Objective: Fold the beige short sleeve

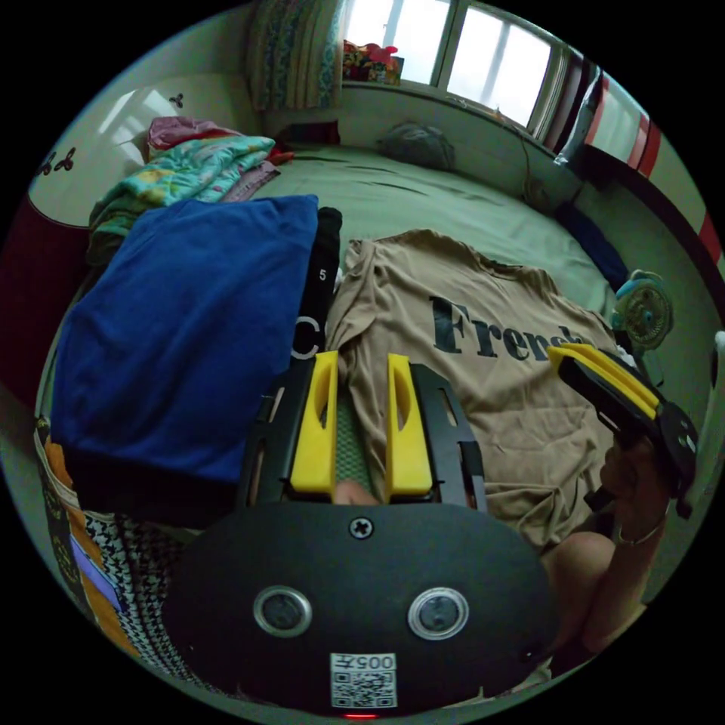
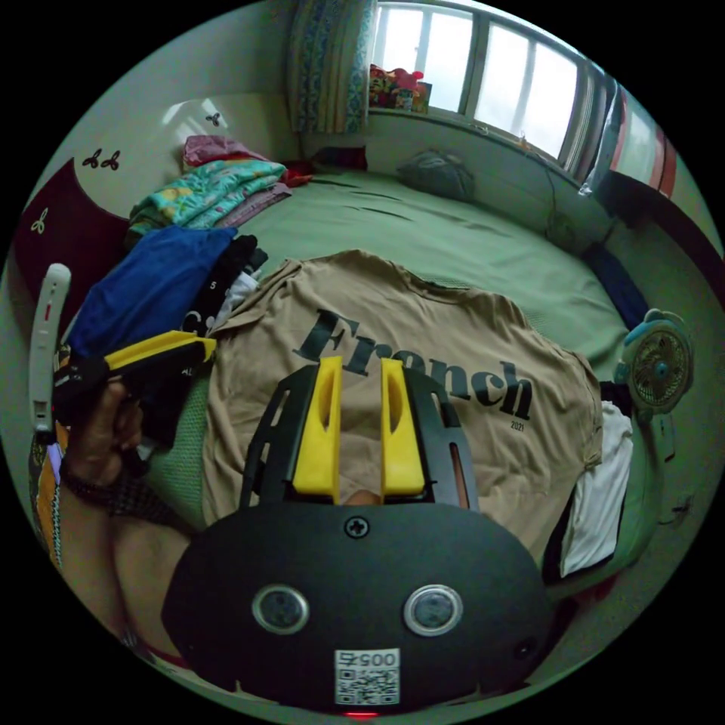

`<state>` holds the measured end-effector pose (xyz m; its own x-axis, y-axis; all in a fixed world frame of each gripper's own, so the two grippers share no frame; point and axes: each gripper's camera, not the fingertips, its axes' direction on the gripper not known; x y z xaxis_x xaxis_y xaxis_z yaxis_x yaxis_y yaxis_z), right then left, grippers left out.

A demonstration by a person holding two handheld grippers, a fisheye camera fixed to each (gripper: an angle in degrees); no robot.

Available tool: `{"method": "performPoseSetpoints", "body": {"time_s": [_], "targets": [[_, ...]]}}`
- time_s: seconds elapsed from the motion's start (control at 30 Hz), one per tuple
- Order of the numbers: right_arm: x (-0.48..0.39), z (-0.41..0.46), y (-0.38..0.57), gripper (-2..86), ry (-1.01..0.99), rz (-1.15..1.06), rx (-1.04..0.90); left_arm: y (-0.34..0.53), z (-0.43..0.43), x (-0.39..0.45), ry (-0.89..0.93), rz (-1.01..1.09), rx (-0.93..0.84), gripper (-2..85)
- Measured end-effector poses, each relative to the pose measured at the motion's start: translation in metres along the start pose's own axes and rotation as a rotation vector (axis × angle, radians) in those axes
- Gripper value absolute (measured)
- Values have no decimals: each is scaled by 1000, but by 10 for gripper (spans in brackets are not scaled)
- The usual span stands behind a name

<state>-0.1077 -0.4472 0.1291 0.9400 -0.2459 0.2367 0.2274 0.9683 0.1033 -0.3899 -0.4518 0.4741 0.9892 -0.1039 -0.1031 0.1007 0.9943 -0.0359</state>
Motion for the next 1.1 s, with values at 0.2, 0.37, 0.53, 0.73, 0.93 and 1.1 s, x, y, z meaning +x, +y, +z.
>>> {"method": "performPoseSetpoints", "body": {"time_s": [0.2,0.37,0.53,0.73,0.93,1.1], "targets": [[-33,24,-72,89,4,-108,39,-8,21,-18,-23,-58,-16,100],[-65,72,-158,95,-60,-207,1,-14,37,-37,40,-114,-56,78],[-79,143,-221,104,-93,-206,-144,-19,55,-42,16,-94,-99,80],[-93,193,-259,103,-92,-204,-243,-24,80,-45,-35,-82,-113,63],[-94,215,-282,52,-172,-103,-255,-31,98,-47,-7,-80,-171,40],[-97,187,-299,-9,-112,-172,-178,-29,85,-44,21,-36,-97,32]]}}
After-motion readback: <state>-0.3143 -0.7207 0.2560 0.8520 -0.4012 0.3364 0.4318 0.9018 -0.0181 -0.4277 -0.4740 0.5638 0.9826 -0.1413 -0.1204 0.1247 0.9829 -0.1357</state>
